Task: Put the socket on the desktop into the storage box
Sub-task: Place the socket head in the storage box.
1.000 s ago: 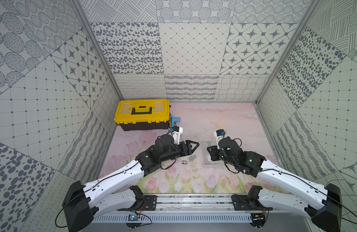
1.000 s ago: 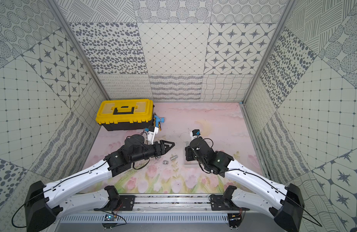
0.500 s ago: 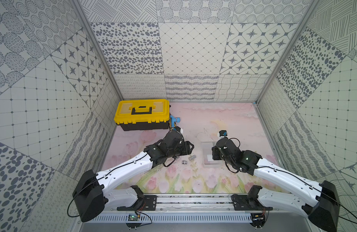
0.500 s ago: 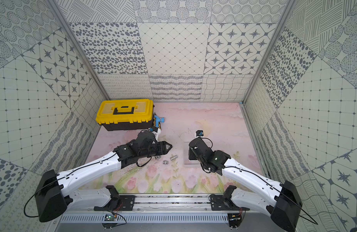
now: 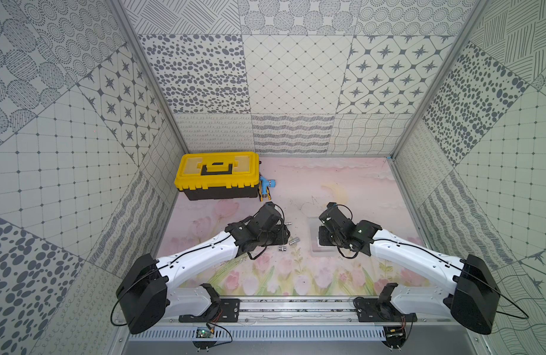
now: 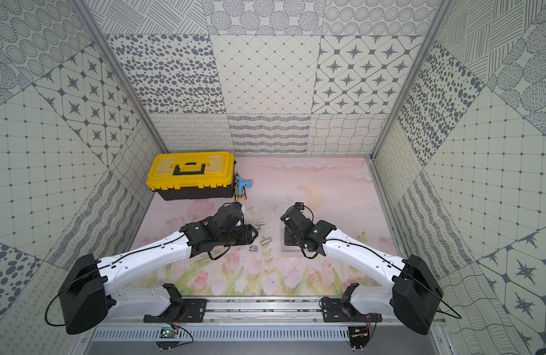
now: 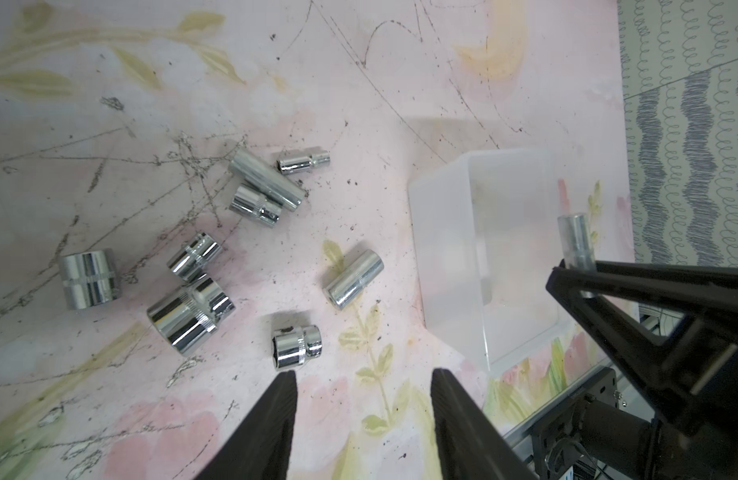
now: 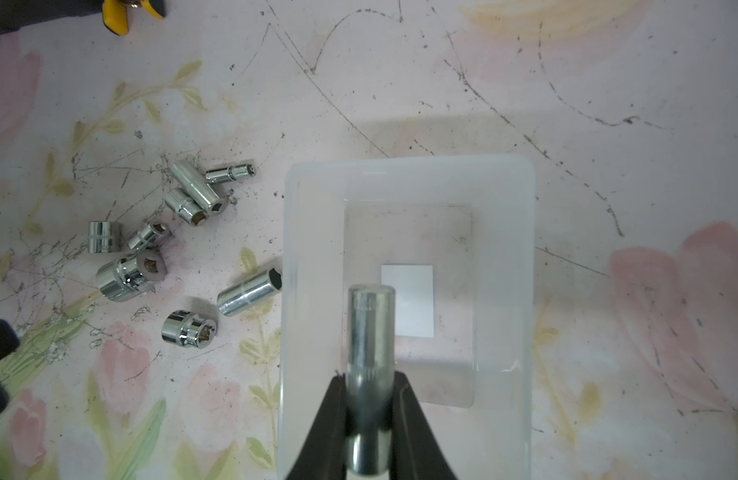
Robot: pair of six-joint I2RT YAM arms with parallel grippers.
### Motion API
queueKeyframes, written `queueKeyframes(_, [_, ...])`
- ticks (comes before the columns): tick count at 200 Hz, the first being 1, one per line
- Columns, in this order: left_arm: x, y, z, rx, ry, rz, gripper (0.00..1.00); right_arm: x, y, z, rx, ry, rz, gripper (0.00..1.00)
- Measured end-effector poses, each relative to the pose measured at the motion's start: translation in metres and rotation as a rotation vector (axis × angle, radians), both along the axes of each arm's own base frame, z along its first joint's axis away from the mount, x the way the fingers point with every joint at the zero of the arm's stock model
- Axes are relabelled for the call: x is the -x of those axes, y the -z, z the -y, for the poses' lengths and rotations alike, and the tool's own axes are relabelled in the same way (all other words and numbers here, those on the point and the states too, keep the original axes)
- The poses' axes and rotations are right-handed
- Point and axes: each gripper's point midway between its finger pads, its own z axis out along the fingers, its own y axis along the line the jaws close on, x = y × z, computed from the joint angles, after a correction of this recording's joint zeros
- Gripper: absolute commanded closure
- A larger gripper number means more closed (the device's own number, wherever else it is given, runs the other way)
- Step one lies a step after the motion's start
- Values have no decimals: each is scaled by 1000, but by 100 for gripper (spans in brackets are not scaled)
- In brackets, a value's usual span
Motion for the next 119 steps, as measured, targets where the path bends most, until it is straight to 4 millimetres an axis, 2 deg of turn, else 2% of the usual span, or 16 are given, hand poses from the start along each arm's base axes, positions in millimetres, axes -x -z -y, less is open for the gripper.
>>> queueKeyframes(9, [1,1,-1,-3,3,-1,44,-1,0,1,-2,6,-1,97])
queueKeyframes(21, [2,3,-2,-11,9,-1,44,-1,0,1,-1,9,-5,74])
queueKeyframes(27, [3,4,-2,-14,12,-3,45,-1,0,1,-1,11,-6,67])
queueKeyframes(34, [3,6,-3,-20,15,-5,45,-1,-2,0,-5,13,-7,53])
queueKeyframes(42, [4,8,-3,-24,20,-8,46,-2,-3,-1,-11,16,-6,46])
queueKeyframes(79, [6,18,-3,-57,44,-23,47,-4,-16,-9,-29,-9,13,45])
queueKeyframes(119, [-1,21,0,-89,44,-35,47,9,-32,-22,-46,-71,51,50])
